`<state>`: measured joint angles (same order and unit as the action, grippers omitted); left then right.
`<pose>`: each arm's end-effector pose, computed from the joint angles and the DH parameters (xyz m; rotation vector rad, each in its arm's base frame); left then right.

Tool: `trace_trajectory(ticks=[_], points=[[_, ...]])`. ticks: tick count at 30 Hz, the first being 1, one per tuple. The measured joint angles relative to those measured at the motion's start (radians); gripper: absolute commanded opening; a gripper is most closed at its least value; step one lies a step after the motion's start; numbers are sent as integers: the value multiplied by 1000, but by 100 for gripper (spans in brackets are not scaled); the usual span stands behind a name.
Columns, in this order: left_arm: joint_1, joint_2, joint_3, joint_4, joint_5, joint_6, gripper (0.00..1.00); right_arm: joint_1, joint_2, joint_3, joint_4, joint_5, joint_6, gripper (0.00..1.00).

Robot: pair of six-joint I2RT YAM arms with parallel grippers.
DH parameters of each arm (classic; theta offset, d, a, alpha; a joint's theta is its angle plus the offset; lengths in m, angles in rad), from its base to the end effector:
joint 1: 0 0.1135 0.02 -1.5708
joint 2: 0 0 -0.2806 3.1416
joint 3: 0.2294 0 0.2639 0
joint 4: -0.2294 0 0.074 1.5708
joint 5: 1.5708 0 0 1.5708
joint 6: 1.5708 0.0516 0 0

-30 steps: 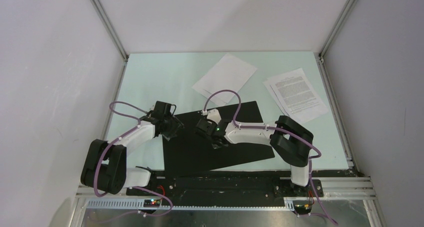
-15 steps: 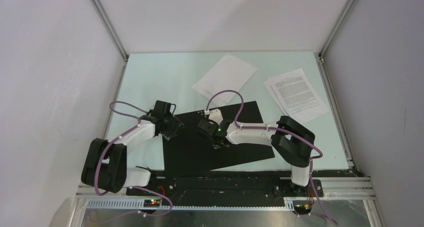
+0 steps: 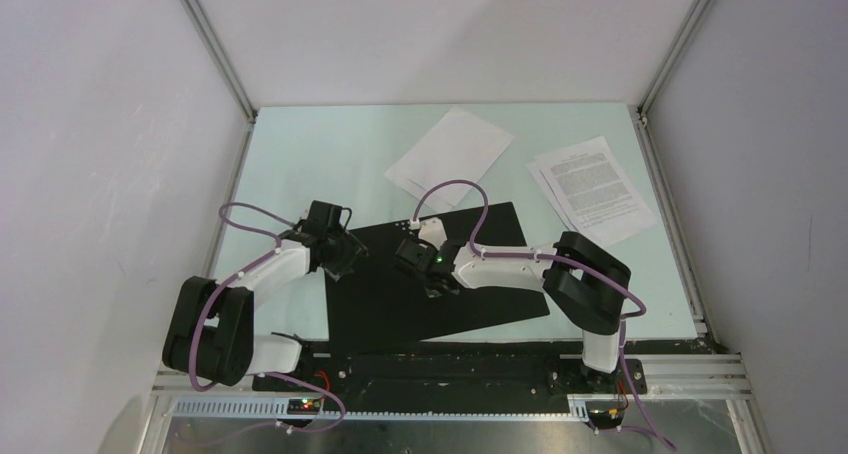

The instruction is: Put the files into the folder

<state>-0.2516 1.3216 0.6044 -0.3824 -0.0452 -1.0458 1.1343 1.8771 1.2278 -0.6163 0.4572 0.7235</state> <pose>0.2339 -0.0577 0.1499 -1.0650 2.5013 -0.3453 0.1820 0.3363 0.1587 -0.4387 2.5612 -0.0419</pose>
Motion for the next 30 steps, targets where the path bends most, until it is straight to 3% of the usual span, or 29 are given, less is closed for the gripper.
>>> trace_trajectory(ticks=[25, 30], points=[[1, 7, 6, 0, 10, 2, 59, -17, -29, -3, -3, 7, -2, 0], [0, 8, 13, -5, 10, 35, 59, -18, -36, 21, -15, -3, -19, 9]])
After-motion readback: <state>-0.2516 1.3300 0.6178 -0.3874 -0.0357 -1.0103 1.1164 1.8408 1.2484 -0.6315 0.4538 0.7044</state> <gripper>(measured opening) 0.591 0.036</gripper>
